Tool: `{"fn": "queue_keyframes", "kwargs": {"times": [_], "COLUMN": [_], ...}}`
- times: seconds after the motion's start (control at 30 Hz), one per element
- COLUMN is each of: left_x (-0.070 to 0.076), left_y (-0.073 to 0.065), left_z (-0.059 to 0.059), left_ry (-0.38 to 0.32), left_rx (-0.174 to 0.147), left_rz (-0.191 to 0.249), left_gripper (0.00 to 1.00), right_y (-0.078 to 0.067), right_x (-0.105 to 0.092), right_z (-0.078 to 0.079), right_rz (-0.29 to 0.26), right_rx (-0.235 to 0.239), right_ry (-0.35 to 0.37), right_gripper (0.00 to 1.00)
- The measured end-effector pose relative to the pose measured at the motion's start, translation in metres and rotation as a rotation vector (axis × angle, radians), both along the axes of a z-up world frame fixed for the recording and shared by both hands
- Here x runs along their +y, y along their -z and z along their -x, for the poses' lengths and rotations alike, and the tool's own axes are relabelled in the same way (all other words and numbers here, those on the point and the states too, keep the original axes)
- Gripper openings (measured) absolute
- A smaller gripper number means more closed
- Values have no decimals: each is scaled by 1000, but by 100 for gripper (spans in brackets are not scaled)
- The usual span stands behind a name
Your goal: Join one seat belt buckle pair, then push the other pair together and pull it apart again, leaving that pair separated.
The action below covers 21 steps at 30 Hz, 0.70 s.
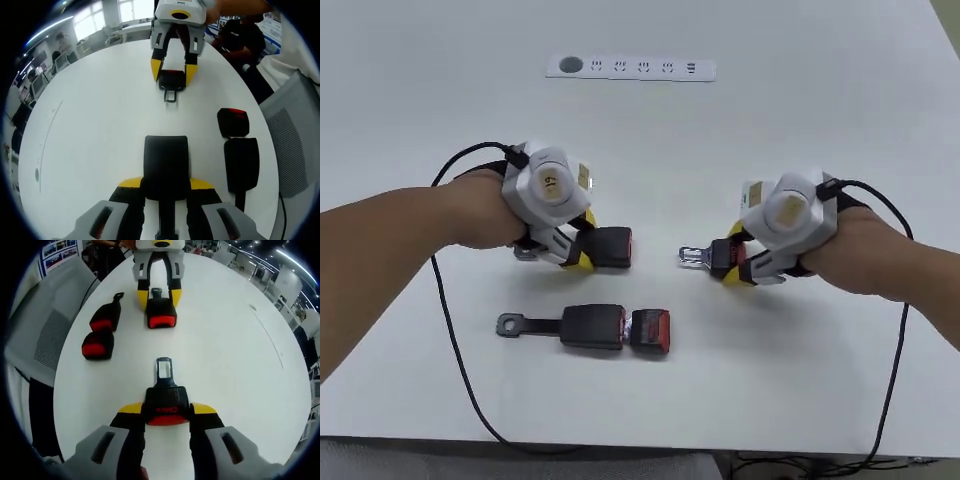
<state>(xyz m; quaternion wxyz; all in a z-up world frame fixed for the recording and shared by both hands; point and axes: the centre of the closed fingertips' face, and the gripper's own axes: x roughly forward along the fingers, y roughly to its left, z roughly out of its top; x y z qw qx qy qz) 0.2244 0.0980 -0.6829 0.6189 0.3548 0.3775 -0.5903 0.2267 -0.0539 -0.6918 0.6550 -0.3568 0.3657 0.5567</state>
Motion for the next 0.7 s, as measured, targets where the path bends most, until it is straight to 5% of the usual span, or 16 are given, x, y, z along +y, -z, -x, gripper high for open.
{"fn": "queue_keyframes", "kwargs": {"times": [0.37, 0.7], "left_x": [1, 3], "left_y": [2, 4], "left_z": [-2, -5], "left_ry": [12, 10], "left_rx": [1, 3], "left_rz": [-14, -11], "left_gripper": [32, 32], "right_y": [-1, -2], "right_x": [41, 67], "right_z": [-1, -3], "right_rz": [-22, 15], "right_rx": [-8, -10], "right_ry": [10, -13], "right_gripper": [33, 33]}}
